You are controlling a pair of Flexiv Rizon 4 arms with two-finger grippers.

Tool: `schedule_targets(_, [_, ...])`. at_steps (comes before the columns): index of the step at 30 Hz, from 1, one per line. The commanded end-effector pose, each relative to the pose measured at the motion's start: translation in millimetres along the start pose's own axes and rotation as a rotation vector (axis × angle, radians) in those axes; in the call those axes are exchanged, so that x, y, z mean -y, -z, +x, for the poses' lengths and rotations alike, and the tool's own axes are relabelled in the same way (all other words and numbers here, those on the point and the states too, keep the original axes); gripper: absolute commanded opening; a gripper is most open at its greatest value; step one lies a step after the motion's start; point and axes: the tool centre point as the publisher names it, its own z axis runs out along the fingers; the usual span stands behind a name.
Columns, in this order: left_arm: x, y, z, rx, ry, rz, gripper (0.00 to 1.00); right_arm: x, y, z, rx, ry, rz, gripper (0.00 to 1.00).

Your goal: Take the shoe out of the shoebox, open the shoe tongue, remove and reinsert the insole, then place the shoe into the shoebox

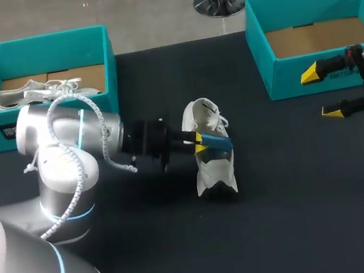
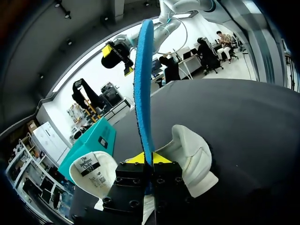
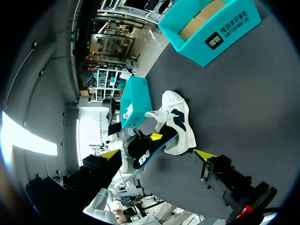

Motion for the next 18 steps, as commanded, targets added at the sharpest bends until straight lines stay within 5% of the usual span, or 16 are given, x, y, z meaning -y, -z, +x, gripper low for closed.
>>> schedule_targets(1, [-3.6,-1.4,5.9,0.004,0.01,-0.013,0.0,1.3,0.0,0.3,0.005,-0.002,-0.003,1.0])
schedule_targets(12, [-7.8,-2.1,5.5,0.006,0.016,-0.035,0.0,1.3,0.0,0.3,0.005,-0.002,-0.003,1.0])
schedule_targets(14, [-3.1,1.0,5.5,0.013,0.012,-0.03,0.35,1.3,0.0,0.3,0.005,-0.002,-0.003,1.0])
schedule_targets(15, [0.2,3.0,5.9,0.015,0.004,-0.024,0.41,1.3,0.0,0.3,0.005,-0.002,-0.003,1.0])
schedule_targets(18, [8.6,7.1,6.6,0.022,-0.009,-0.015,0.36,1.3,0.0,0.3,0.005,-0.002,-0.003,1.0])
